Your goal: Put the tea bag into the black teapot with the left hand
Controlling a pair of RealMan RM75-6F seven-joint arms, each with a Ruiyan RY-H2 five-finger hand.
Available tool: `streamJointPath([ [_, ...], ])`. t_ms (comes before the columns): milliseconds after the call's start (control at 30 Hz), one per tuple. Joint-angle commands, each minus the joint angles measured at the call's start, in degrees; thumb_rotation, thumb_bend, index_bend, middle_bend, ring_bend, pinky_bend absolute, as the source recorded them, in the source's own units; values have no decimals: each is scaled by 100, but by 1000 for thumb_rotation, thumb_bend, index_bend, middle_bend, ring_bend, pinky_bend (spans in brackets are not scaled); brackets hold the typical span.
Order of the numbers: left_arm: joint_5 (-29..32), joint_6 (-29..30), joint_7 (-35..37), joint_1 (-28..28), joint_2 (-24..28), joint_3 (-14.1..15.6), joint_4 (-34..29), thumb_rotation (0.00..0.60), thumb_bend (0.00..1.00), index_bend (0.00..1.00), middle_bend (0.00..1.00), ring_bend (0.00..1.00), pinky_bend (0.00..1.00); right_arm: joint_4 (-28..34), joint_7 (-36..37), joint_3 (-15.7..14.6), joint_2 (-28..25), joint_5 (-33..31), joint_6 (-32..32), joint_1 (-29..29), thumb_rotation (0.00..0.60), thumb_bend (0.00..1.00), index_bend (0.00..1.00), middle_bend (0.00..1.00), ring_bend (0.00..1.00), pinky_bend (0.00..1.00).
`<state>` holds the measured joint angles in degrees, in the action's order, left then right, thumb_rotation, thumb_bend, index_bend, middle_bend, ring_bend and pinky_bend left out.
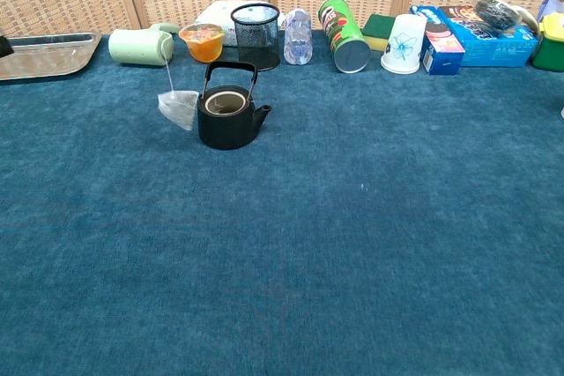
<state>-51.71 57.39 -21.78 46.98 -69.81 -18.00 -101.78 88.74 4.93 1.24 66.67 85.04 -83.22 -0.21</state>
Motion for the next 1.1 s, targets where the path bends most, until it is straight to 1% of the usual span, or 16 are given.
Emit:
streamJointPath([
  [33, 158, -57, -70, 149, -91, -60, 109, 600, 468, 612, 1000, 1000, 954, -6, 8, -3, 3, -4, -2, -4, 600, 237, 223, 308, 274, 230],
  [567, 601, -238, -244, 641, -290, -84, 469, 600, 463, 612, 1000, 1000, 954, -65, 67, -3, 15, -85, 28, -19, 600, 238, 222, 309, 274, 230],
  [900, 831, -254, -357, 943, -398, -143, 604, 600, 460, 612, 1000, 1000, 954, -120, 130, -5, 29, -117, 15, -48, 600, 237, 223, 309, 274, 232],
  [1100, 1018, -337, -433, 1067, -504, -53, 770, 600, 460, 614, 1000, 1000, 954, -133, 146, -5, 31, -145, 3, -71, 600, 238, 223, 309, 275, 234],
])
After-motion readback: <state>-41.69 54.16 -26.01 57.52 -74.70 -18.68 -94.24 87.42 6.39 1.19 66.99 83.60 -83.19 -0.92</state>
